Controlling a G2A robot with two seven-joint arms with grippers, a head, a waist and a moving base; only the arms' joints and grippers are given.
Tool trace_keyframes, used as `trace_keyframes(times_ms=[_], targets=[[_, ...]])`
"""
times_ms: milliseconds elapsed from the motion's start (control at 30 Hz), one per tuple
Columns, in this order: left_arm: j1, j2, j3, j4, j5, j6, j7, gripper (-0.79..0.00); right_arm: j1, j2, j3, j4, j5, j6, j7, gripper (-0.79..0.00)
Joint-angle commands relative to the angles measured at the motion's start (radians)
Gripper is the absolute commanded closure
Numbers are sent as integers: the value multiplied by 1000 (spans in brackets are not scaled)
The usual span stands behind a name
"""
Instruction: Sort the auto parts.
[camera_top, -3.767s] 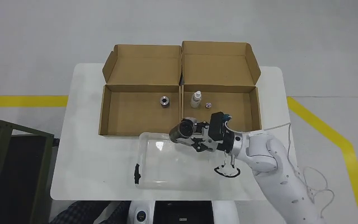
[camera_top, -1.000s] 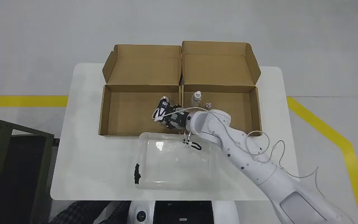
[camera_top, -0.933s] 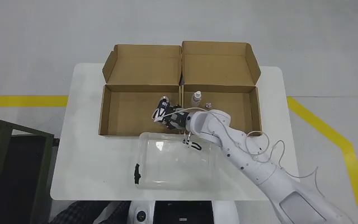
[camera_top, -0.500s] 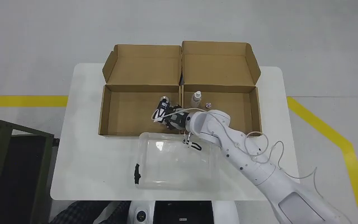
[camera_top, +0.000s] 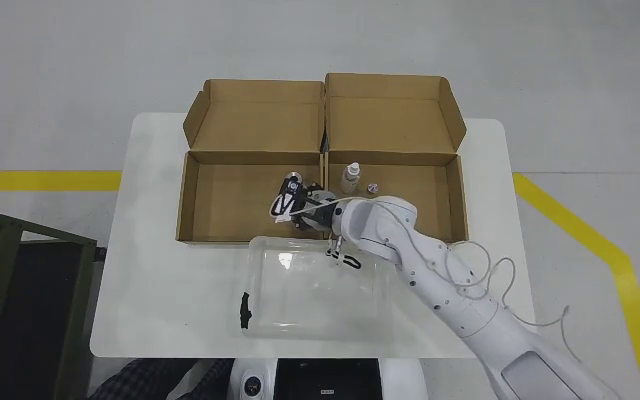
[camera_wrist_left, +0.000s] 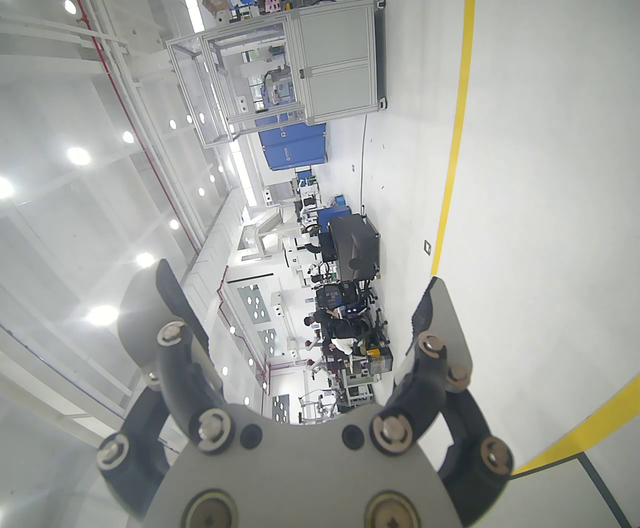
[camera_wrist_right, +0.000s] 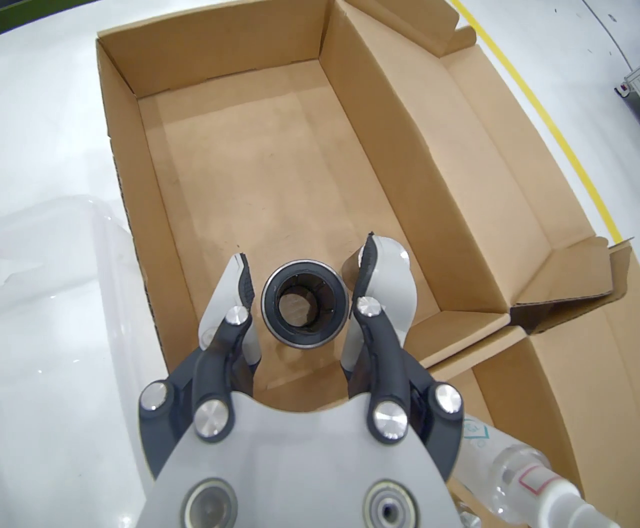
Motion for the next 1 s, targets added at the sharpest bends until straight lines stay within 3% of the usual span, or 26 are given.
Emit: trace_keyframes(times_ms=[0, 367, 500, 867, 967], targets=[[0, 0, 0, 0, 0, 0, 0, -785, -11, 4, 15, -28, -1, -5, 0, -372], [0, 0, 0, 0, 0, 0, 0, -785, -147, 45, 160, -235, 13, -62, -35, -388], [0, 0, 0, 0, 0, 0, 0, -785, -225, 67, 231, -307, 4, -97, -61, -474], [0, 0, 0, 0, 0, 0, 0, -785, -465, 119, 417, -393, -71, -172, -223, -579], [0, 0, 0, 0, 0, 0, 0, -785, -525, 131, 476, -405, -85, -181, -288, -656]])
